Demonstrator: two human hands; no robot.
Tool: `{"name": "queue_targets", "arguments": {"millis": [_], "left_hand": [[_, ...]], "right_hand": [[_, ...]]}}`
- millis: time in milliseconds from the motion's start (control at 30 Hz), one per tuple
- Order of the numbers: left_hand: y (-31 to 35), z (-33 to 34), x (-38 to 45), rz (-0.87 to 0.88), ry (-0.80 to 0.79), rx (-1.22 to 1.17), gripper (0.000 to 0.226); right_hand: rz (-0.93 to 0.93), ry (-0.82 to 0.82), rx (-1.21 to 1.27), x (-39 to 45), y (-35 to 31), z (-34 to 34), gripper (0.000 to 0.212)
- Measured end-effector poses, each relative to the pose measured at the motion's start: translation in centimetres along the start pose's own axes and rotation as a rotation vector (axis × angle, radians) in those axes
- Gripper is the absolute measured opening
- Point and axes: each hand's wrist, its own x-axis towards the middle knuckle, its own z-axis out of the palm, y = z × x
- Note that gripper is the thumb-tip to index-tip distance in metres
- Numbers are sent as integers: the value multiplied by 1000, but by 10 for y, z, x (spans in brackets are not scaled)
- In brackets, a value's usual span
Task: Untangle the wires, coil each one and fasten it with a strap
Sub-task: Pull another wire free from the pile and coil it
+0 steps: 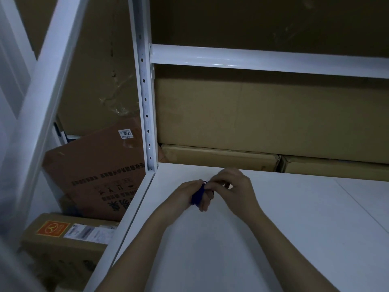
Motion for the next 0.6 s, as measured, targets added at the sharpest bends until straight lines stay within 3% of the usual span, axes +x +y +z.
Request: {"name": "queue_targets", "arguments": {"millis": [100, 200, 433, 600], "left_hand": [[2, 2, -6, 21, -56, 7, 47], [3, 1, -11, 9, -38, 67, 43], [-1, 3, -15, 35, -6, 1, 48], [-6, 7, -11, 45, 83, 52, 45]], "right_hand": [[238, 51, 289, -9, 3, 11, 18], [344, -1, 372, -16, 2, 17, 20], [253, -123, 56, -24, 2, 30, 20], [298, -122, 13, -24, 4, 40, 24]]}}
